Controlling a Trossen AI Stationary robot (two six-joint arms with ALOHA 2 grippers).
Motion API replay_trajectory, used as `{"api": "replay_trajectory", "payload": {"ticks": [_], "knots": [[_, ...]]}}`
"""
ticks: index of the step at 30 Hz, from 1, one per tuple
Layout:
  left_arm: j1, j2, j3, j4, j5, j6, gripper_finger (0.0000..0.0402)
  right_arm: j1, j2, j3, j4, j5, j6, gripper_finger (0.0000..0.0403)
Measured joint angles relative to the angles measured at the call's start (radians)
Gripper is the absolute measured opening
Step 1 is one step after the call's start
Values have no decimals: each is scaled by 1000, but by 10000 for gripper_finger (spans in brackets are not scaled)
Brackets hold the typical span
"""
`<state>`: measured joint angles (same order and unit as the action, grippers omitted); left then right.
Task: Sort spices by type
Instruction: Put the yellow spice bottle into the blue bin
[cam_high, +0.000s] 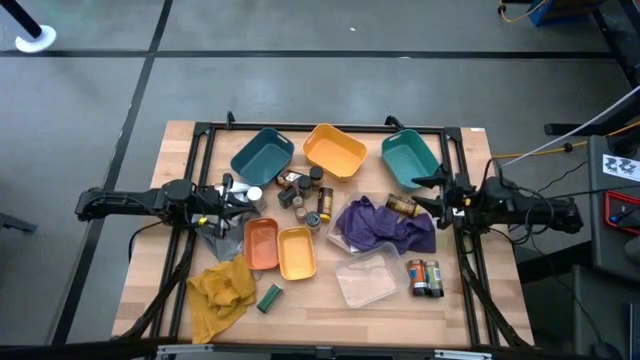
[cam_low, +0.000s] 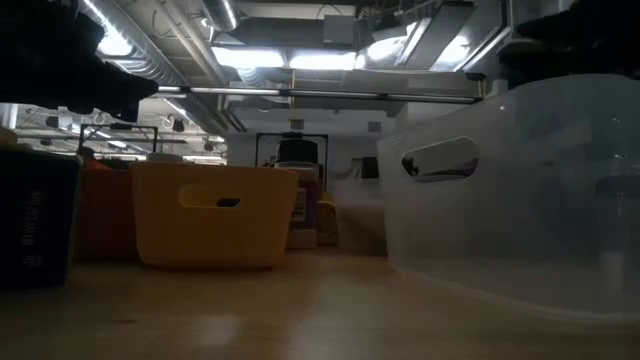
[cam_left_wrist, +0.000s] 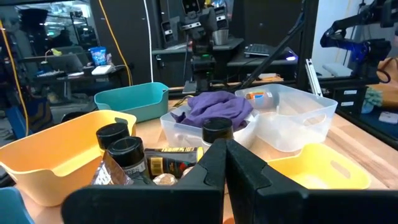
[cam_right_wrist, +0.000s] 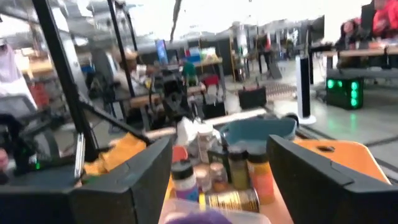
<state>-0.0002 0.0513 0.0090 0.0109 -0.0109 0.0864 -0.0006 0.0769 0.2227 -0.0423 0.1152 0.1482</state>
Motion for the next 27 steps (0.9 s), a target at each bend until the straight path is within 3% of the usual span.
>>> {"api": "replay_trajectory", "payload": {"ticks": [9,15,27], "knots": [[0,0,0,0,-1,-3,0,0,149,225,-373,103,5,262],[0,0,0,0,-1,-33,0,0,302,338,-559,141,91,262],[0,0,0,0,-1,-34,0,0,625,369,-767,143,272,262]]}}
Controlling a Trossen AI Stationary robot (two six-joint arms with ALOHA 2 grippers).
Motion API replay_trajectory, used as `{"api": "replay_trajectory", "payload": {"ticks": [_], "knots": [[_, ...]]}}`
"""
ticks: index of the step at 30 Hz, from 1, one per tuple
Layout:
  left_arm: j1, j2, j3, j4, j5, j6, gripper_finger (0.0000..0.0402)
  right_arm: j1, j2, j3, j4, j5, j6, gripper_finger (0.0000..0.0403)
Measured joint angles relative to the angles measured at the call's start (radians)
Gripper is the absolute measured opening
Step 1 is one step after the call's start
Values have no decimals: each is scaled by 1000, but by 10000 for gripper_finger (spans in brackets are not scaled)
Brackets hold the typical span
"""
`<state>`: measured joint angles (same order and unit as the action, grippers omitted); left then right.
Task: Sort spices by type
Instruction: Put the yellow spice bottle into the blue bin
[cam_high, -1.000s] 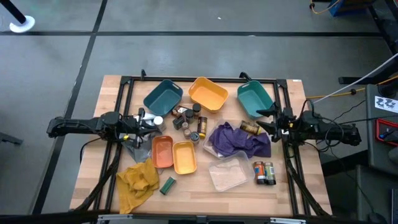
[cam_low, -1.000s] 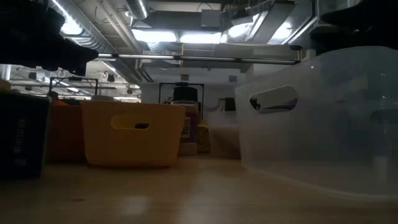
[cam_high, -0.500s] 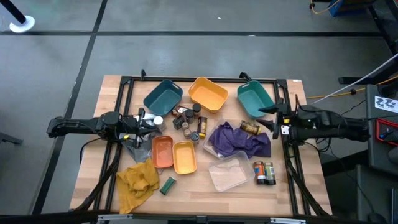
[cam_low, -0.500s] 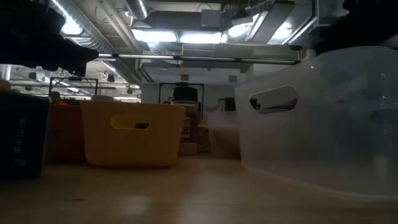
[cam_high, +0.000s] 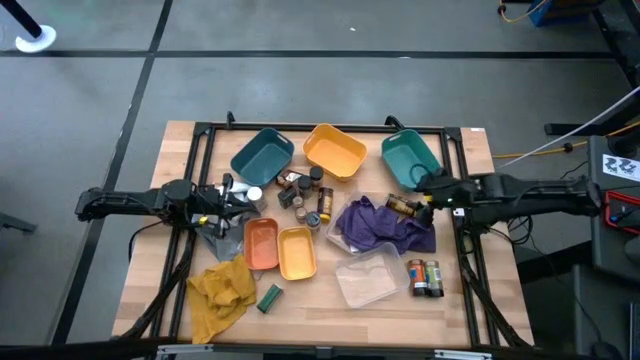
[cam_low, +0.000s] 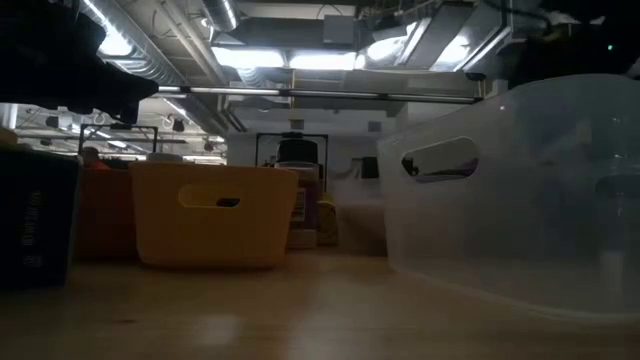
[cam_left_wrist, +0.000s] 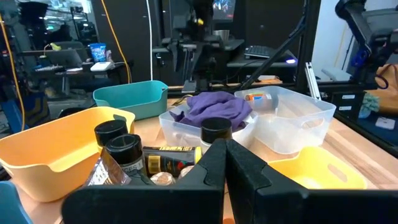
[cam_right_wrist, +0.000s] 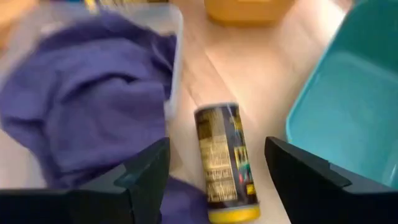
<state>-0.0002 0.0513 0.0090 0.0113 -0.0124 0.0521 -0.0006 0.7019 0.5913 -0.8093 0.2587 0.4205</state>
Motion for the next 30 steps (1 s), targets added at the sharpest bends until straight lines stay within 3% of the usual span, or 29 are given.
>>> {"api": "replay_trajectory", "payload": {"ticks": [8,14,30], "knots": [[0,0,0,0,0,-6,0,0,149,0,-80,-60,98,262],[0,0,0,0,0,-6,0,0,230,0,-139,-49,151,262],[0,0,0,0,0,-3,0,0,371,0,-136,-59,152,262]]}}
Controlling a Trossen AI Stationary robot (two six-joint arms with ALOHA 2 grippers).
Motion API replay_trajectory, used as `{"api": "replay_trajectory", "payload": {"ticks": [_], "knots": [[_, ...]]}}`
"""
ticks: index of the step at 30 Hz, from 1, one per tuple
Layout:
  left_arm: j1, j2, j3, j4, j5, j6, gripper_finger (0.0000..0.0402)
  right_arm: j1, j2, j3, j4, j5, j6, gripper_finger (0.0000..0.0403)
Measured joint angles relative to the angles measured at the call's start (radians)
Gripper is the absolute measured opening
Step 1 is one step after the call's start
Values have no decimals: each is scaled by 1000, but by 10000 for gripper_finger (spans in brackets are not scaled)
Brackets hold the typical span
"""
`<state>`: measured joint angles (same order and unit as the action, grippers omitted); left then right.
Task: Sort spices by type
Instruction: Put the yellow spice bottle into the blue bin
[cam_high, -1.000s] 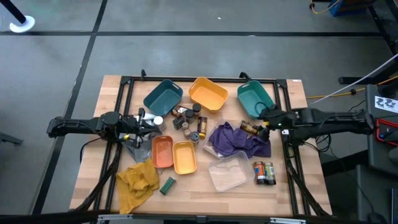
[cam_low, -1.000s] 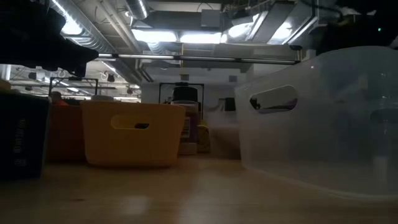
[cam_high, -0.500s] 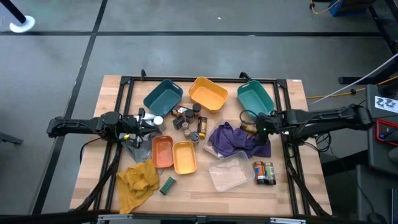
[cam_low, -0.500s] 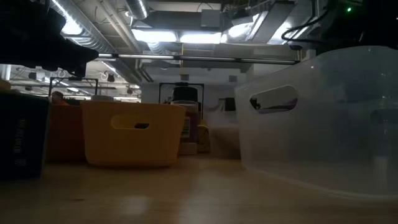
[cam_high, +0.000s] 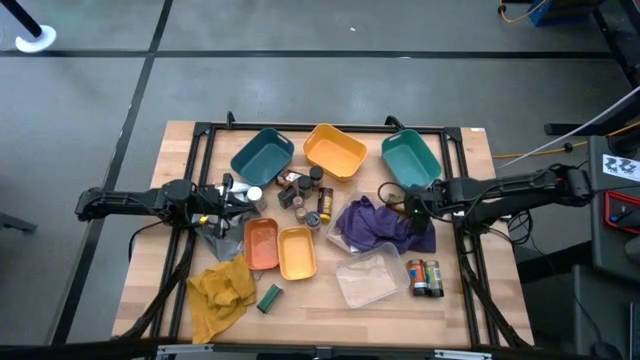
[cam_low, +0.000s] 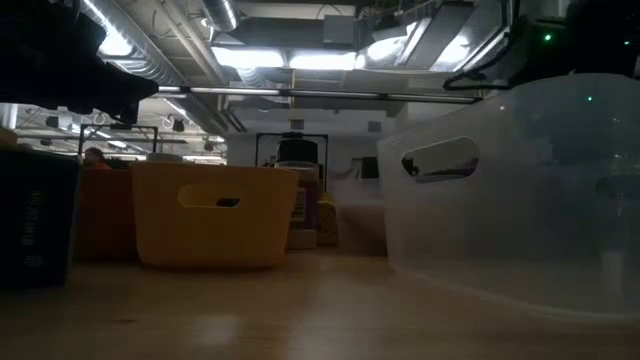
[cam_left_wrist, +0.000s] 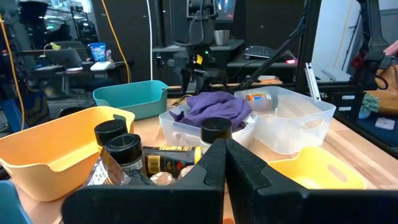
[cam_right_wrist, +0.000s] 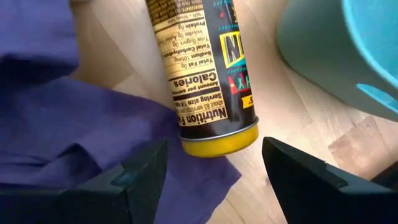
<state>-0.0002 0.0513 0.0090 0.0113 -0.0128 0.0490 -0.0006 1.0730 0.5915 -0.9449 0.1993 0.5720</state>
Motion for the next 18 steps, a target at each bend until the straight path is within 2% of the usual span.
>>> {"api": "replay_trajectory", "payload": {"ticks": [4,9,18], "knots": [[0,0,0,0,0,0,0,0,35,0,2,2,0,262],[0,0,0,0,0,0,0,0,68,0,12,54,-1,262],[0,0,0,0,0,11,0,0,72,-4,57,52,-1,262]]}}
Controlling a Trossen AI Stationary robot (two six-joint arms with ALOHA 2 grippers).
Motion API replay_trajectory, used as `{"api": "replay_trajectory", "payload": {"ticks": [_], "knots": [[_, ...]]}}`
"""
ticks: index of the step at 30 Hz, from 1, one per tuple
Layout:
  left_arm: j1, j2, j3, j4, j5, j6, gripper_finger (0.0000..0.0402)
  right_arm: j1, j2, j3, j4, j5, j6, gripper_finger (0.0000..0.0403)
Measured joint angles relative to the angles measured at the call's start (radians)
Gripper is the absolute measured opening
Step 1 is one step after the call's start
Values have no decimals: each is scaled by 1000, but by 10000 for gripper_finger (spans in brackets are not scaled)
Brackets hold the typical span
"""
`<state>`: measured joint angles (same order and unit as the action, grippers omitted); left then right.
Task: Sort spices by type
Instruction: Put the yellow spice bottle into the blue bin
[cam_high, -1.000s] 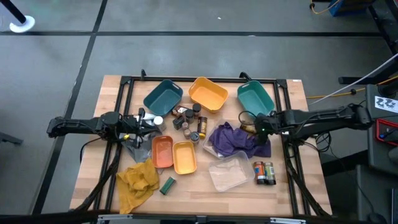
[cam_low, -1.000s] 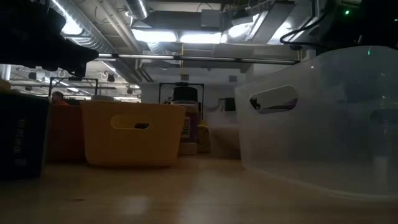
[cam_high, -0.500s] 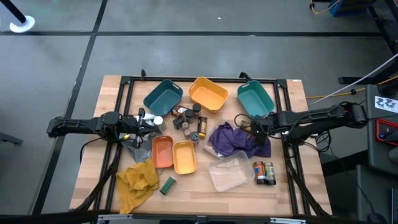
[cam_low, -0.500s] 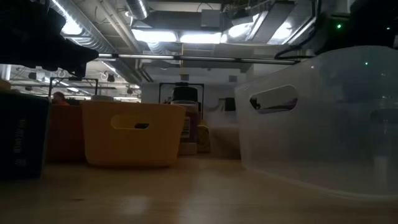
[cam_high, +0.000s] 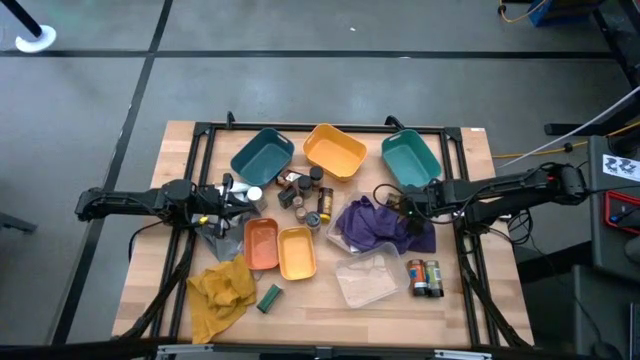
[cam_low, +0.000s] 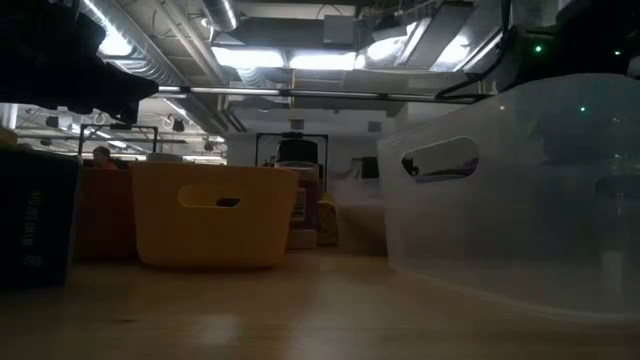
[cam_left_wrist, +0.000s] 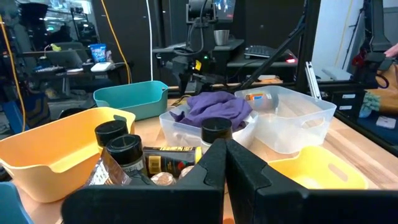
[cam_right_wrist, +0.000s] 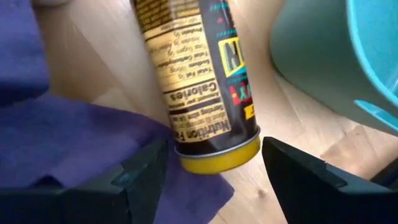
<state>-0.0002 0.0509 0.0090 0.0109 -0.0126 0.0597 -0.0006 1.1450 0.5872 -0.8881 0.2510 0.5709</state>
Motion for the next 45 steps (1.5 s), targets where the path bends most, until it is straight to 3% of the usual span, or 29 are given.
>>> {"api": "replay_trajectory", "payload": {"ticks": [7,14,21,27,37,45], "knots": [[0,0,0,0,0,0,0,0,-1,-71,109,-33,6,260],[0,0,0,0,0,0,0,0,-1,-75,140,-33,8,234],[0,0,0,0,0,0,0,0,-1,-77,163,-35,8,252],[0,0,0,0,0,0,0,0,-1,-77,203,-61,7,229],[0,0,0,0,0,0,0,0,-2,-70,203,-129,2,232],[0,0,0,0,0,0,0,0,-2,31,87,-139,-22,233]]}}
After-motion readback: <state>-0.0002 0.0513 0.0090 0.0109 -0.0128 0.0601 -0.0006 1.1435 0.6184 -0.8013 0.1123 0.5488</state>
